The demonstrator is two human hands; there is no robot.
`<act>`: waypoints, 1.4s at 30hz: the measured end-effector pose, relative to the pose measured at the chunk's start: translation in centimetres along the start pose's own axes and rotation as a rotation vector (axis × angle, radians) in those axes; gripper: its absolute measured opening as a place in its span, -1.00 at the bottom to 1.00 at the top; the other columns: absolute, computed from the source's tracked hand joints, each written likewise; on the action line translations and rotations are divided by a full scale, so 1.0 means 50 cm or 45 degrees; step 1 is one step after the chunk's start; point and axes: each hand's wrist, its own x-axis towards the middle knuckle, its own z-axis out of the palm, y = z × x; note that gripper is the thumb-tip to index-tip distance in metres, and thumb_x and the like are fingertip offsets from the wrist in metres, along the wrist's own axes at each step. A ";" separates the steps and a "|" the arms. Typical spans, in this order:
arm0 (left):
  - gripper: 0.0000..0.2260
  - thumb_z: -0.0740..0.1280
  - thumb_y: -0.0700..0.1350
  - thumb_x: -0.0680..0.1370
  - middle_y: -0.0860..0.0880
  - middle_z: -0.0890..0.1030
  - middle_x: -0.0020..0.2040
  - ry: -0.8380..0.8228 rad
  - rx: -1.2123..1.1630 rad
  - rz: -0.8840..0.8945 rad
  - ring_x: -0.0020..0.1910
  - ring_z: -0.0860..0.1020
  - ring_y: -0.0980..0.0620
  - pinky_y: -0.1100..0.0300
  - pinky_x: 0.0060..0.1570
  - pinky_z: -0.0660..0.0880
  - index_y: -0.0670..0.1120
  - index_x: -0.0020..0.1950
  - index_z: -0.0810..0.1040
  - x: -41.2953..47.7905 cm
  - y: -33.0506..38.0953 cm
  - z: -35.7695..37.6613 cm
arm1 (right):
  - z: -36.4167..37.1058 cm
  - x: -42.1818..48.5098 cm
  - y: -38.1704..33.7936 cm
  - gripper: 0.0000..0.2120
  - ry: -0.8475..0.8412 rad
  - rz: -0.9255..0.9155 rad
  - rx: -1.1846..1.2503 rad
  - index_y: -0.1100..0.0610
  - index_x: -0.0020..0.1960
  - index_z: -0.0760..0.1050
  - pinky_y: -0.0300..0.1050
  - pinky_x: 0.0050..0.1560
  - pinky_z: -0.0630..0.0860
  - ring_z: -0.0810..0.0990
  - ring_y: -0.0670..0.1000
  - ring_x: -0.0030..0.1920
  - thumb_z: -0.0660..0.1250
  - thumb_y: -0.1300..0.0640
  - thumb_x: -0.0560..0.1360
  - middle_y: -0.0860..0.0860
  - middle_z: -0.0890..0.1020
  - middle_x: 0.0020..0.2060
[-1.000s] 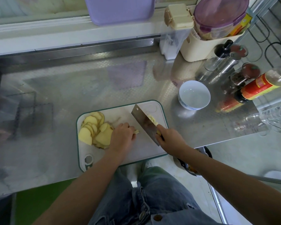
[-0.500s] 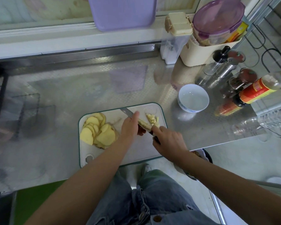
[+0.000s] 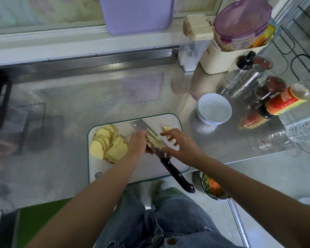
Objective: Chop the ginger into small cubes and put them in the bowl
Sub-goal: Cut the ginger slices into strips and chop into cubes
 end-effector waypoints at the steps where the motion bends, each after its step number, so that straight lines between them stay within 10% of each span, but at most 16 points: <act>1: -0.70 0.09 -0.13 0.57 -0.11 0.49 -0.52 0.006 0.028 0.004 -0.64 0.46 0.00 0.31 -0.64 0.34 -0.17 -0.30 0.46 0.000 0.001 -0.002 | 0.005 0.004 -0.003 -0.61 0.003 0.004 0.002 0.07 0.31 0.46 -0.21 -0.01 0.50 0.50 -0.10 0.01 0.39 0.06 0.51 -0.07 0.46 0.18; 14: -0.72 0.10 -0.08 0.54 -0.05 0.37 -0.59 -0.001 -0.010 -0.115 -0.65 0.35 -0.03 0.18 -0.51 0.23 -0.10 -0.36 0.37 0.031 0.008 -0.022 | -0.015 0.073 -0.023 -0.83 -0.107 0.129 0.339 0.17 0.06 0.63 -0.23 -0.02 0.54 0.63 -0.05 -0.08 0.36 0.29 0.50 -0.01 0.62 -0.05; 42: -0.78 0.11 -0.06 0.55 0.01 0.27 -0.50 -0.043 0.118 -0.166 -0.51 0.25 0.02 0.17 -0.43 0.18 -0.07 -0.29 0.31 0.065 0.035 -0.011 | -0.026 0.125 0.026 -0.95 0.004 0.095 -0.056 0.08 -0.09 0.61 -0.29 -0.20 0.42 0.52 -0.10 -0.26 0.41 0.19 0.46 -0.06 0.54 -0.17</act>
